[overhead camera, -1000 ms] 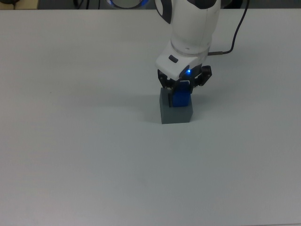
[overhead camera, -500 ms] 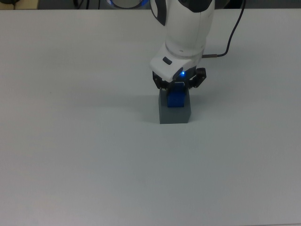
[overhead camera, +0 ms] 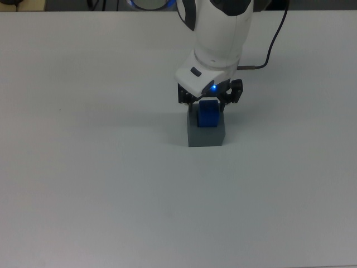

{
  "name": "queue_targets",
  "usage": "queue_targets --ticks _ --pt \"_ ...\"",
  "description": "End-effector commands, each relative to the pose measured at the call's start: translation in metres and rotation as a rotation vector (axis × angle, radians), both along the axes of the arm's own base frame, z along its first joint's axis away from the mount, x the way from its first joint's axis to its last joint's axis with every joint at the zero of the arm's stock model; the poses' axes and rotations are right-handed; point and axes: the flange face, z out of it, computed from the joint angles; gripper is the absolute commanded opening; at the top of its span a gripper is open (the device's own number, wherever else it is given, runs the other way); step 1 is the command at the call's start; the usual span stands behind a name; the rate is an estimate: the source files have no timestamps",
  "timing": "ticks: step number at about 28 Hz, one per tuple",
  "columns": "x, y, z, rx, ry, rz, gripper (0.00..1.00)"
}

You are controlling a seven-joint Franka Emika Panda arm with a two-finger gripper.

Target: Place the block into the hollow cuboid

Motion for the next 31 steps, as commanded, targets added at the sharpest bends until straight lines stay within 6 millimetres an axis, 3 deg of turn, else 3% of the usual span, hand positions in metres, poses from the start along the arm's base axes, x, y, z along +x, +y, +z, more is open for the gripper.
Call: queue_targets --ticks 1,9,10,14,15,20,31 --pt "-0.015 -0.017 0.035 -0.035 -0.001 -0.040 1.00" --pt "-0.035 -0.073 0.097 -0.054 0.002 -0.117 1.00" --pt "-0.042 -0.086 0.111 -0.055 0.002 -0.138 1.00" --pt "-0.057 -0.121 0.136 -0.059 0.020 -0.162 1.00" --pt "-0.064 -0.140 0.147 -0.058 0.025 -0.145 1.00" --pt "-0.081 -0.178 0.181 -0.037 -0.012 -0.141 1.00" --pt "-0.088 -0.179 0.201 -0.020 -0.048 -0.145 1.00"
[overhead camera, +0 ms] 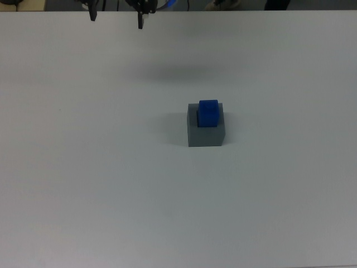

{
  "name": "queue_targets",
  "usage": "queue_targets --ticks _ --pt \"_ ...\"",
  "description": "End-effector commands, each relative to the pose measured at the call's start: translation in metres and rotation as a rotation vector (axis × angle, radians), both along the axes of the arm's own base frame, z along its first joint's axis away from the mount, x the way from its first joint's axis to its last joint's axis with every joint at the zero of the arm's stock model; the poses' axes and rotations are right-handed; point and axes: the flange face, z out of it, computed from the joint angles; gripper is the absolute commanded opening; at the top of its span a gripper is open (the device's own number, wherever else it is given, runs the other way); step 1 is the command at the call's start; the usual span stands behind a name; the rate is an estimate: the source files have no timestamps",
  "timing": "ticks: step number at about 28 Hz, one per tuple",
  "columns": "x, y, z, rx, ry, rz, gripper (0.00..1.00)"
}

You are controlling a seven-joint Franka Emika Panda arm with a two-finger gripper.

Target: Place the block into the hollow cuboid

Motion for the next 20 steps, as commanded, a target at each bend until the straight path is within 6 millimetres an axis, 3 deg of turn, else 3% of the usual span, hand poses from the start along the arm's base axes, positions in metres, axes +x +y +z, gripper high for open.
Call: queue_targets --ticks 1,6,20 --pt "-0.007 0.003 0.009 0.017 -0.004 0.022 1.00" --pt "-0.011 0.005 0.019 0.051 -0.024 0.046 1.00" --pt "-0.010 0.007 0.020 0.063 -0.033 0.061 1.00"
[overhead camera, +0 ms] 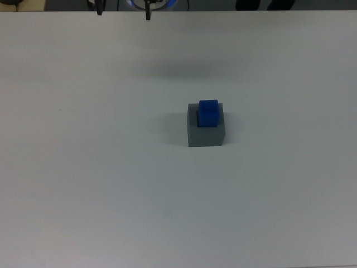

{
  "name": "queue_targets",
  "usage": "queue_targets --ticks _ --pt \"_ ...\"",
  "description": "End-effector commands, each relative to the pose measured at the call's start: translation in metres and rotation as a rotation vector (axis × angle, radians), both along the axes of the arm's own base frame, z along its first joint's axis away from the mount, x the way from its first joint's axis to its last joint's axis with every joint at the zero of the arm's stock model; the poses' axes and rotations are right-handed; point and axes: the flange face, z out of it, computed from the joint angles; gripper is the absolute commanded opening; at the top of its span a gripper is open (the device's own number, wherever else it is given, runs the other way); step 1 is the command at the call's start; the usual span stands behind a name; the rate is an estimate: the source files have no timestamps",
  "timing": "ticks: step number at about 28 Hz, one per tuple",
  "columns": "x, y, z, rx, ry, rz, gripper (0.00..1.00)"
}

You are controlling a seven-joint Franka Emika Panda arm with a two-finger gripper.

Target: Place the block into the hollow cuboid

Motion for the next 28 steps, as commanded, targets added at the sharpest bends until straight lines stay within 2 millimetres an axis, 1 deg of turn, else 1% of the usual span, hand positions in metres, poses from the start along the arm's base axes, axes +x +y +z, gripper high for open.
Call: queue_targets --ticks 1,5,6,11,22,28 --pt "-0.003 0.001 0.004 0.018 -0.004 0.033 1.00" --pt "-0.003 -0.011 0.004 0.030 -0.004 0.026 1.00" --pt "-0.003 -0.009 0.004 0.038 -0.004 0.032 1.00" --pt "-0.003 -0.012 0.003 0.042 0.000 0.024 1.00" --pt "-0.004 -0.008 0.005 0.043 0.002 0.021 1.00" --pt "-0.001 -0.006 0.001 0.041 0.008 0.027 1.00"
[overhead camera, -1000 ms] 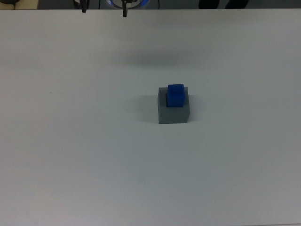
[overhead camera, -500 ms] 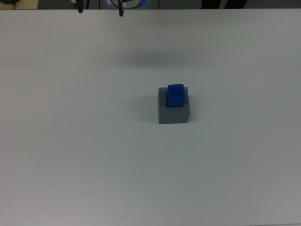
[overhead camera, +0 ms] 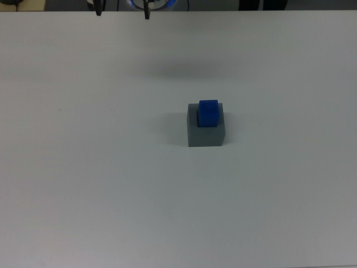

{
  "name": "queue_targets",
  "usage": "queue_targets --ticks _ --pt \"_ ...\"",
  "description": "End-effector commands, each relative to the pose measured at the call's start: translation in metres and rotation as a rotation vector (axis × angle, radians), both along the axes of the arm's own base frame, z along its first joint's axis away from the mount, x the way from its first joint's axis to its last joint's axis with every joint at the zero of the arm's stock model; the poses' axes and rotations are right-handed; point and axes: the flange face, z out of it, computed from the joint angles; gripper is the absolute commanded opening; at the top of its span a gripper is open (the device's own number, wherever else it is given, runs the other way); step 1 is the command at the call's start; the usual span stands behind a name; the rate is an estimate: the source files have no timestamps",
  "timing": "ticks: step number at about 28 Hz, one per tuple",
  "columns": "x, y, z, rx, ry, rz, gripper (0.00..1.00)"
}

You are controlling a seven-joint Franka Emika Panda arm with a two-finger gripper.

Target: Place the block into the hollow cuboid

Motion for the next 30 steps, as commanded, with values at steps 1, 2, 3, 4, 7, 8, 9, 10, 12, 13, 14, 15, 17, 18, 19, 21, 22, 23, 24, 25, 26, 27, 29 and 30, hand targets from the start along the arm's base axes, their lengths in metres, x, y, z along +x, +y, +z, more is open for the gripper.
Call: queue_targets --ticks 1,2,3,4,7,8,9,10,12,13,14,15,17,18,19,21,22,23,24,25,26,27,29,30 --pt "-0.001 -0.001 0.001 0.013 0.009 0.017 1.00" --pt "-0.001 0.000 0.001 0.013 0.010 0.018 1.00" --pt "-0.001 0.000 0.000 0.013 0.012 0.018 1.00" --pt "-0.002 0.000 0.001 0.013 0.013 0.020 1.00" --pt "-0.007 0.000 -0.004 0.000 0.068 0.021 1.00" --pt "-0.009 0.000 -0.006 -0.001 0.083 0.026 1.00" --pt "-0.011 -0.001 -0.006 -0.008 0.095 0.025 1.00" --pt "-0.012 -0.002 -0.006 -0.017 0.104 0.026 1.00" --pt "-0.013 -0.004 -0.007 -0.034 0.114 0.028 1.00" --pt "-0.013 -0.004 -0.007 -0.037 0.114 0.029 1.00" --pt "-0.012 -0.004 -0.008 -0.038 0.115 0.031 1.00" --pt "-0.012 -0.004 -0.008 -0.039 0.114 0.034 1.00" --pt "-0.012 -0.004 -0.008 -0.044 0.114 0.073 1.00" --pt "-0.012 -0.004 -0.008 -0.049 0.116 0.094 1.00" --pt "-0.012 -0.005 -0.008 -0.058 0.117 0.112 1.00" --pt "-0.012 -0.005 -0.009 -0.068 0.119 0.130 1.00" --pt "-0.011 -0.004 -0.011 -0.068 0.120 0.132 1.00" --pt "-0.011 -0.005 -0.011 -0.068 0.121 0.130 1.00" --pt "-0.011 -0.004 -0.010 -0.068 0.119 0.132 1.00" --pt "-0.011 -0.004 -0.010 -0.068 0.119 0.132 1.00" --pt "-0.011 -0.004 -0.010 -0.068 0.119 0.132 1.00" --pt "-0.011 -0.005 -0.010 -0.068 0.119 0.130 1.00" --pt "-0.011 -0.005 -0.010 -0.068 0.119 0.132 1.00" --pt "-0.011 -0.005 -0.010 -0.068 0.119 0.133 1.00"
